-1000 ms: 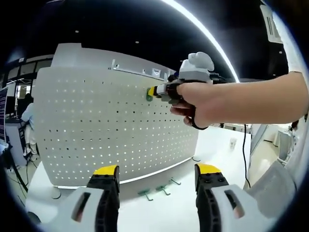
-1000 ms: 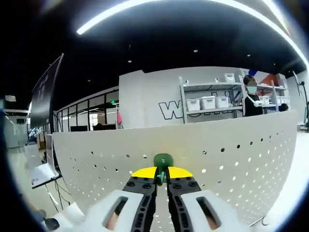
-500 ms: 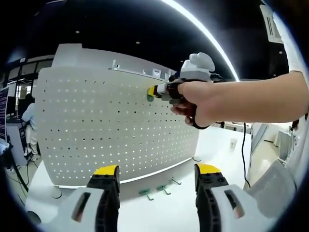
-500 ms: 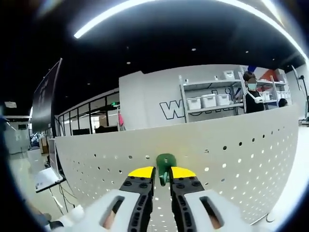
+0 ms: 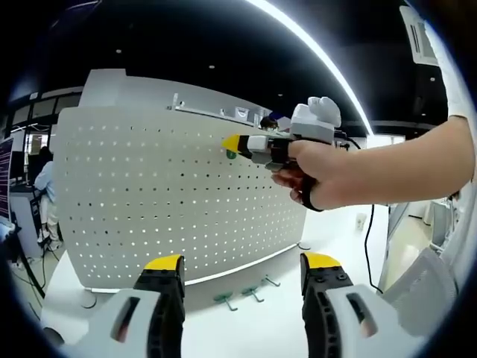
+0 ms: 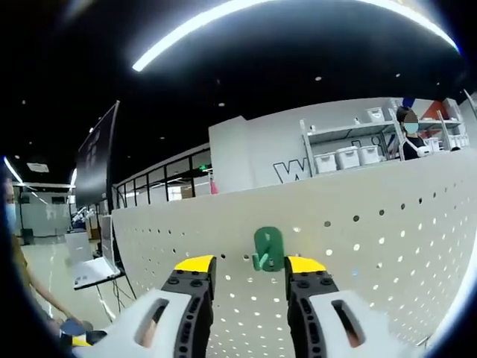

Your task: Insert the hook assembly into the mounting plate slot until the hook locks in place.

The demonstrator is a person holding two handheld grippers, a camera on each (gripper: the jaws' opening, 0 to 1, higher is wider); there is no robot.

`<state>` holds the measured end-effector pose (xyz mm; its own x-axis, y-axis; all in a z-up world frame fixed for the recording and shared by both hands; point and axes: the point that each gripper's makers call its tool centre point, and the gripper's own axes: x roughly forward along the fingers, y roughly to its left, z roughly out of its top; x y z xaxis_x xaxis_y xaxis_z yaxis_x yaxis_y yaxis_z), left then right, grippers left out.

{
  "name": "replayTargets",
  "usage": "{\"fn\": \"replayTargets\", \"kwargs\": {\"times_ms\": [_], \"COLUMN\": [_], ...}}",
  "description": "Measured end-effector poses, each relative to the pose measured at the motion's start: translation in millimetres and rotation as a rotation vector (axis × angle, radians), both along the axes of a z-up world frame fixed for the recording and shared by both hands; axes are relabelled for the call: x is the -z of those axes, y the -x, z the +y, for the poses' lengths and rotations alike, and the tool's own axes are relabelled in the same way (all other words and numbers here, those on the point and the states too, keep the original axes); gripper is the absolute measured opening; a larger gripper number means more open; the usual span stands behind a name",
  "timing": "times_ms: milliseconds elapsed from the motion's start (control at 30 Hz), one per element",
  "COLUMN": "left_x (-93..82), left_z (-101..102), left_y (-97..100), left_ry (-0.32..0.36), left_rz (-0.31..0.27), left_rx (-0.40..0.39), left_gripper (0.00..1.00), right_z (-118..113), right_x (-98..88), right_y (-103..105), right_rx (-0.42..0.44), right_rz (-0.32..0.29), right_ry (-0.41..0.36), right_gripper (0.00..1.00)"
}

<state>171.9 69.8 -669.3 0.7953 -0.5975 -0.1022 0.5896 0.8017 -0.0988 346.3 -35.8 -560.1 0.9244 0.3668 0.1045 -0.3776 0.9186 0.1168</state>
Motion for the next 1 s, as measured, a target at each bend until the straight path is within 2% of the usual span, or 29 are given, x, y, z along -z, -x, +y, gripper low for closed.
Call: {"fn": "replayTargets", "kwargs": {"times_ms": [133, 367, 467, 500, 533, 600, 700, 1000], "left_x": [0.6, -0.2, -0.3, 0.8, 1.4, 3.6, 6.5, 8.2], "left_z": [-0.8, 0.7, 1.8, 2.0, 1.7, 2.0, 2.7, 2.9], "left_y": [0.3, 0.3, 0.0, 0.0, 0.2, 1.0, 2.3, 3.9], "left_ry": [-0.006, -0.010, -0.011, -0.013, -0.017, -0.027, -0.026, -0.035], "left_rz": [0.000, -0.001, -0.003, 0.000, 0.000, 0.001, 0.009, 0.012], "left_rx": [0.002, 0.001, -0.001, -0.001, 0.002, 0.005, 0.008, 0.011], "left_gripper": [0.65, 0.65, 0.65, 0.65, 0.65, 0.65, 0.65, 0.65], "right_z": [-3.8, -6.3, -6.5, -3.6, -5.7, -7.1, -5.2, -7.9], "right_x": [0.5, -0.6, 0.0, -0.1, 0.9, -3.4, -0.9, 2.8], "right_y": [0.8, 3.1, 8.9, 12.0, 12.7, 16.7, 22.6, 34.0], "right_rx": [-0.029, -0.050, -0.104, -0.152, -0.158, -0.185, -0.232, -0.264], "right_rz": [-0.004, -0.010, -0.008, 0.007, 0.012, -0.027, -0.015, -0.018], "right_ry": [-0.023, -0.020, -0.046, -0.091, -0.078, -0.049, -0.053, -0.027], "right_gripper": [0.42, 0.40, 0.40, 0.40, 0.40, 0.41, 0.42, 0.42]}}
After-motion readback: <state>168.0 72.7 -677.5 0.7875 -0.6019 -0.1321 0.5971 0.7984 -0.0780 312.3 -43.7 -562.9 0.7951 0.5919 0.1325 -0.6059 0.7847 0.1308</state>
